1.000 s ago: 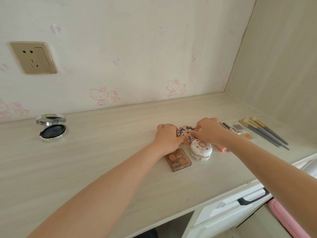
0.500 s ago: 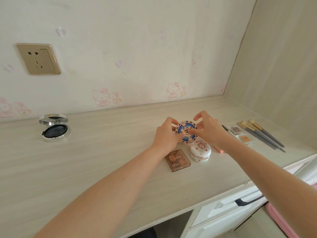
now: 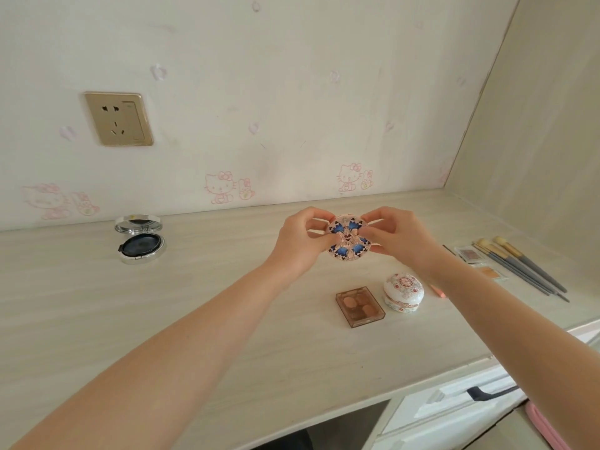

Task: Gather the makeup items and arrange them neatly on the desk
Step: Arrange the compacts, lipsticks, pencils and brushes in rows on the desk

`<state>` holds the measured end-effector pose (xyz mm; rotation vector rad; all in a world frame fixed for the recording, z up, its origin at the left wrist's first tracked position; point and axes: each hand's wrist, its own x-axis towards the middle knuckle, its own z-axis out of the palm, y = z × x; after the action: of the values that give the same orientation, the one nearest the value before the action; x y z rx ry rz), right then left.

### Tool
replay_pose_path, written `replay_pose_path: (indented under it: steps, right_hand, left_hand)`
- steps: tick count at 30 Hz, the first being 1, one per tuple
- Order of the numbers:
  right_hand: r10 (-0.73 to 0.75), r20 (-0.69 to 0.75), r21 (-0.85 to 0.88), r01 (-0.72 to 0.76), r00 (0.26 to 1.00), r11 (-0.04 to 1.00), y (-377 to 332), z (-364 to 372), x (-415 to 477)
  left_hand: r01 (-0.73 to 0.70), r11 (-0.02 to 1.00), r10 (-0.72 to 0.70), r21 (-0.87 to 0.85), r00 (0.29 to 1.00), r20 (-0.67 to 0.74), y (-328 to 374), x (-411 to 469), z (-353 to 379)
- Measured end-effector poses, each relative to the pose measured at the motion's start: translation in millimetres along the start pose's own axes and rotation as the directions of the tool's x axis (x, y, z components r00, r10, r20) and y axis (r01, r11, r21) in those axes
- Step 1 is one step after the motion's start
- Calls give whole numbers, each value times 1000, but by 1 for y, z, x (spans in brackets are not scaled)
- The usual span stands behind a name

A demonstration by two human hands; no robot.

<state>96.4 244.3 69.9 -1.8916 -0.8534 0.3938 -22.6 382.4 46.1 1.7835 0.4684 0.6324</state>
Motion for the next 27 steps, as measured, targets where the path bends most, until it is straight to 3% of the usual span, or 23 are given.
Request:
replay_pose_path:
  steps: [9, 22, 27]
  right_hand:
    - [29, 165, 229, -67, 986, 971, -30, 57, -21]
    - [35, 359, 342, -167, 933, 925, -56, 156, -37]
    - [67, 423, 371, -240, 903, 897, -62, 178, -40]
  left_hand:
    - [81, 989, -85, -122, 996, -23, -6, -43, -73]
    - [171, 961, -193, -219, 977, -86, -30, -107, -164]
    - [113, 993, -113, -34, 993, -12, -38, -125, -182]
